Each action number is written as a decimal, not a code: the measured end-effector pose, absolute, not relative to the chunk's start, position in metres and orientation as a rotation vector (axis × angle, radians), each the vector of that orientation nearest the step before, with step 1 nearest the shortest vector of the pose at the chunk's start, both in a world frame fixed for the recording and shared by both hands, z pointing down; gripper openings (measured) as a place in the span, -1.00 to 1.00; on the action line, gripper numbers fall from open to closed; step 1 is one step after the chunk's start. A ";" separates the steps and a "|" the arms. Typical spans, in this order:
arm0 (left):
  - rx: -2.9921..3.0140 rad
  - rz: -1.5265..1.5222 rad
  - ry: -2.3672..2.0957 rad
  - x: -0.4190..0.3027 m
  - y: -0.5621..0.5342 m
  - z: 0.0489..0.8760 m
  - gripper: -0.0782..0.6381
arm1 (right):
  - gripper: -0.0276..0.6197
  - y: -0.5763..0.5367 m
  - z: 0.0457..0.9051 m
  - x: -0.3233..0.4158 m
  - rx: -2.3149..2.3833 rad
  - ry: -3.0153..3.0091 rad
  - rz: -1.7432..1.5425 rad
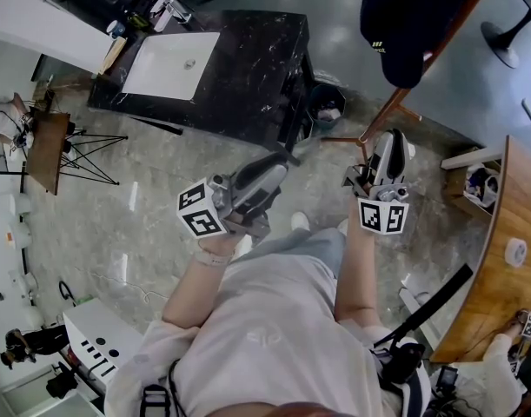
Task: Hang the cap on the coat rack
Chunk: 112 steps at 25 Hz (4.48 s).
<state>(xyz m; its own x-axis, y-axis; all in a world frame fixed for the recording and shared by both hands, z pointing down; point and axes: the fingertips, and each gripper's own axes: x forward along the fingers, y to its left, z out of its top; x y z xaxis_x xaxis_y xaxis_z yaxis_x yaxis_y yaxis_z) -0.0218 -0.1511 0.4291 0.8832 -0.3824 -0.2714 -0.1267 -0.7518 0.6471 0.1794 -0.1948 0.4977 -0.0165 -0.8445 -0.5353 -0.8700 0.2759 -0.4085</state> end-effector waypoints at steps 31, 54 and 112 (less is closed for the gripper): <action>2.374 -0.863 -0.645 -0.174 -0.153 0.385 -0.58 | -0.77 -0.231 0.385 -0.046 -1.123 2.331 0.121; 2.486 -1.008 -0.399 -0.174 -0.152 0.304 -0.63 | -0.77 -0.163 0.263 -0.085 -0.943 2.402 0.219; 2.484 -0.772 0.199 0.127 -0.152 0.282 -0.76 | -0.77 -0.144 0.276 0.173 -1.222 2.242 0.142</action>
<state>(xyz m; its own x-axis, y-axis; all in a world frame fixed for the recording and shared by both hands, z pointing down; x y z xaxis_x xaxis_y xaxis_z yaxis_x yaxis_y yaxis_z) 0.1271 -0.1524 0.2821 0.8263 -0.0154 -0.5630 0.2852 -0.8506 0.4418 0.1726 -0.1443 0.2761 -0.4156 -0.7376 -0.5322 -0.7988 0.5759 -0.1743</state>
